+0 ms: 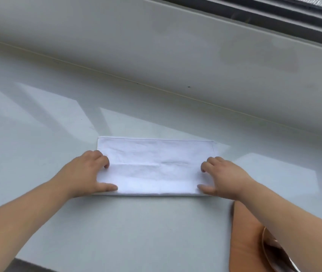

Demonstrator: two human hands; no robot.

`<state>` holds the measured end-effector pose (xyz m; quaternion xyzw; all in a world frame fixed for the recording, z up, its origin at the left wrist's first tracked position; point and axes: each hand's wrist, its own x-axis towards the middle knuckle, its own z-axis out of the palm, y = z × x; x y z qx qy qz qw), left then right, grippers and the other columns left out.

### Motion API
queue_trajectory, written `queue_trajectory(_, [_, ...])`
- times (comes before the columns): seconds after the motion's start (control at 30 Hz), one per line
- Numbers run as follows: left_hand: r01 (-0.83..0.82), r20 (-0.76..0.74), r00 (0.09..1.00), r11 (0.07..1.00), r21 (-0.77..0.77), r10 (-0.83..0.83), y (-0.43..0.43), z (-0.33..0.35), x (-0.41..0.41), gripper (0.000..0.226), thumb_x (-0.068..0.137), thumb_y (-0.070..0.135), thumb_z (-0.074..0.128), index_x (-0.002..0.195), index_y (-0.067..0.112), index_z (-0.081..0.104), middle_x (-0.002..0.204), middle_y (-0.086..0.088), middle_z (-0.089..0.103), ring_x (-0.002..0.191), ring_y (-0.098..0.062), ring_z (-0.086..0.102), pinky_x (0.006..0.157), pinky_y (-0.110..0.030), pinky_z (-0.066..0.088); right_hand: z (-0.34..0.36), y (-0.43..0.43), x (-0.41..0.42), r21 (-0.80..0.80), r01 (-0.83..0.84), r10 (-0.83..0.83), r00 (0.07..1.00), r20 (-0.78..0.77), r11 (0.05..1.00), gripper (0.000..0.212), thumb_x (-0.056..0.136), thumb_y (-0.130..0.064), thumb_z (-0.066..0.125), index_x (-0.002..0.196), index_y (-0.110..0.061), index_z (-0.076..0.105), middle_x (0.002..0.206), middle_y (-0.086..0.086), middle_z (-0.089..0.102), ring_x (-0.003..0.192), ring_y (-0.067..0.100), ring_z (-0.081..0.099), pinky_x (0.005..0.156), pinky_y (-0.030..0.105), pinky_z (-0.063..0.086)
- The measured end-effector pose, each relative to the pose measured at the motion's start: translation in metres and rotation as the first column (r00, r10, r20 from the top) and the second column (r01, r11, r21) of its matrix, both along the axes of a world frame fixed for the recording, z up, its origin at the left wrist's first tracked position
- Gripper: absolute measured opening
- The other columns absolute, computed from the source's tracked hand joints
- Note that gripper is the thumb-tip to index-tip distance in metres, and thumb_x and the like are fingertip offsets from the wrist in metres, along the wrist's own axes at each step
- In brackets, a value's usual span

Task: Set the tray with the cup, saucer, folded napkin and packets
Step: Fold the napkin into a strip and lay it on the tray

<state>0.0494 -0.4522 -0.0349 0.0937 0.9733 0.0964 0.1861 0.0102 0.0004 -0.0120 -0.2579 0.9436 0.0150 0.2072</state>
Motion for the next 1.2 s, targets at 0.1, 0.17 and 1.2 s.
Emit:
queue_trajectory(0.1, [0.084, -0.017, 0.996, 0.995, -0.056, -0.085, -0.006, 0.001, 0.027, 0.068, 0.065, 0.080, 0.063, 0.116, 0.036, 0.056, 0.128, 0.015, 0.049, 0.116, -0.014, 0.047, 0.089, -0.032, 0.046, -0.001, 0.012, 0.032, 0.093, -0.089, 0.087, 0.996, 0.024, 0.992, 0.055, 0.080, -0.061, 0.052, 0.122, -0.026, 0.055, 0.120, -0.004, 0.052, 0.108, 0.021, 0.053, 0.091, 0.034, 0.048])
queue_trajectory(0.17, [0.091, -0.024, 0.995, 0.991, -0.094, -0.094, -0.006, 0.003, 0.034, 0.052, 0.074, 0.060, 0.064, 0.117, 0.031, 0.061, 0.139, 0.009, 0.052, 0.123, -0.018, 0.050, 0.095, -0.034, 0.048, -0.003, 0.018, 0.040, 0.107, -0.076, 0.079, 0.997, -0.023, 0.991, 0.040, 0.086, -0.037, 0.054, 0.124, -0.023, 0.057, 0.126, -0.003, 0.052, 0.113, 0.022, 0.053, 0.092, 0.033, 0.046])
queue_trajectory(1.2, [0.198, -0.306, 0.931, 0.980, -0.034, -0.198, 0.006, -0.011, -0.051, 0.054, 0.079, 0.061, 0.065, 0.111, 0.018, 0.062, 0.109, -0.004, 0.062, 0.099, -0.030, 0.060, 0.080, -0.045, 0.056, -0.019, -0.003, -0.073, -0.174, 0.153, -0.193, 0.950, -0.243, 0.973, 0.038, 0.083, -0.035, 0.065, 0.114, -0.014, 0.060, 0.109, 0.011, 0.061, 0.101, 0.036, 0.057, 0.083, 0.045, 0.051])
